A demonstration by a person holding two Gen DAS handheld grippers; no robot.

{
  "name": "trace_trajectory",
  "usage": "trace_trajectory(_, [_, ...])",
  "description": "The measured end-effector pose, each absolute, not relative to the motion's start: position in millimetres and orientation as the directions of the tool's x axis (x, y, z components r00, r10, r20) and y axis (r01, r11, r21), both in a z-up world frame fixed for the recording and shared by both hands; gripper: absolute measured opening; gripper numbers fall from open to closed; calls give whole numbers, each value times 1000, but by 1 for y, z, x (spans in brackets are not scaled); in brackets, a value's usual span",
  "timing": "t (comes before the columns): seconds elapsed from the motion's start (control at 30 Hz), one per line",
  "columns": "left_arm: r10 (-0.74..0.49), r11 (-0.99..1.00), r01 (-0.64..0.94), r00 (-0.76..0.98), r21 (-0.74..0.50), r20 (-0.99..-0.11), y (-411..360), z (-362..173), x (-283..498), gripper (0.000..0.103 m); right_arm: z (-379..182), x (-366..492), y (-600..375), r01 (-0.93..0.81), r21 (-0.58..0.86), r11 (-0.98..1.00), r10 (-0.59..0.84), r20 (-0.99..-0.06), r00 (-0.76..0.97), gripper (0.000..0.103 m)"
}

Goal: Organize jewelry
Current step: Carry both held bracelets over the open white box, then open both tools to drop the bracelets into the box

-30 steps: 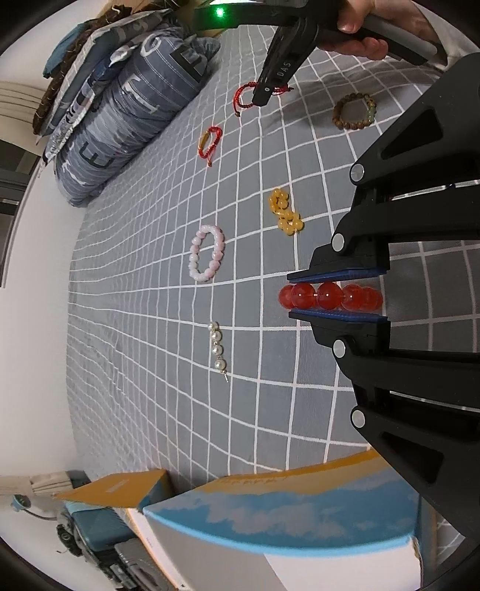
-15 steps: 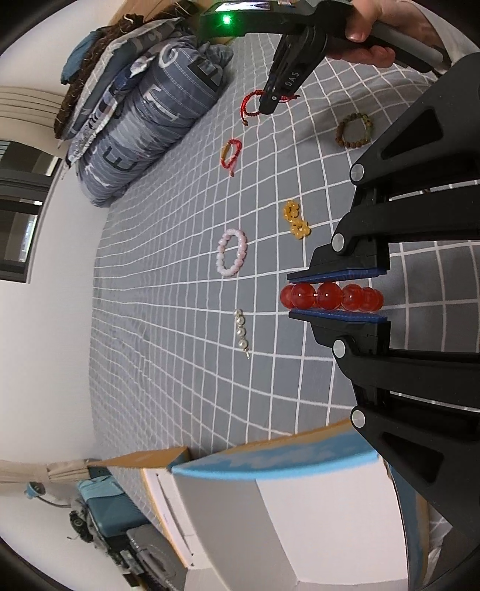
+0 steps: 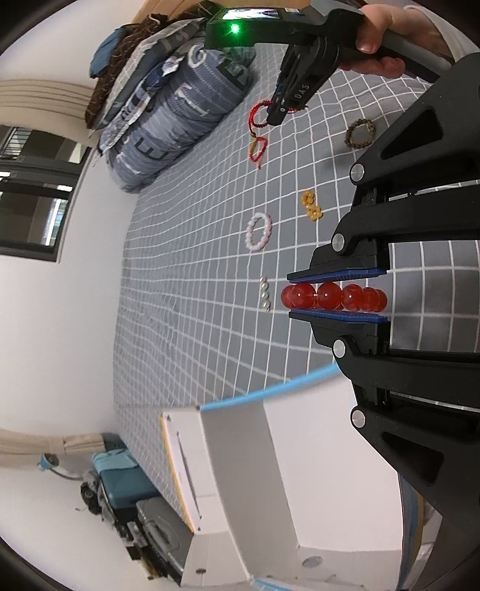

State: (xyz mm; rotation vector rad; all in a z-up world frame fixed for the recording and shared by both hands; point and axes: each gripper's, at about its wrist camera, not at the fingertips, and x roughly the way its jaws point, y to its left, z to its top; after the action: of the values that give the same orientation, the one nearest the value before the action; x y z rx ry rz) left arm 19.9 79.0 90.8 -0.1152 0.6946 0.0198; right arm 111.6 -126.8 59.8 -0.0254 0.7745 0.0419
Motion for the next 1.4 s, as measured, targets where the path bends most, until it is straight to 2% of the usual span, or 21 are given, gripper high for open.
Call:
trace_trajectory(0.47, [112,971,-216,785,-100,-609,158,121,-20,13,90,88,-5,-236,-11,972,169,-664,728,14])
trace_trajectory(0.8, [227,936,-345,748,-74,-624,221,119,-42,13,97,73,99,-398,24,917,314,-656,686,14])
trace_trajectory(1.07, [292,900,-432,690,-53,-662,268,98,-44,13,69,75,182,-510,39,859,384,-708,593,14])
trace_trajectory(1.4, [300,867,-496,586,-41,-753,315,59,-33,13,33,96,230,-495,47,867,322,-812,487,14])
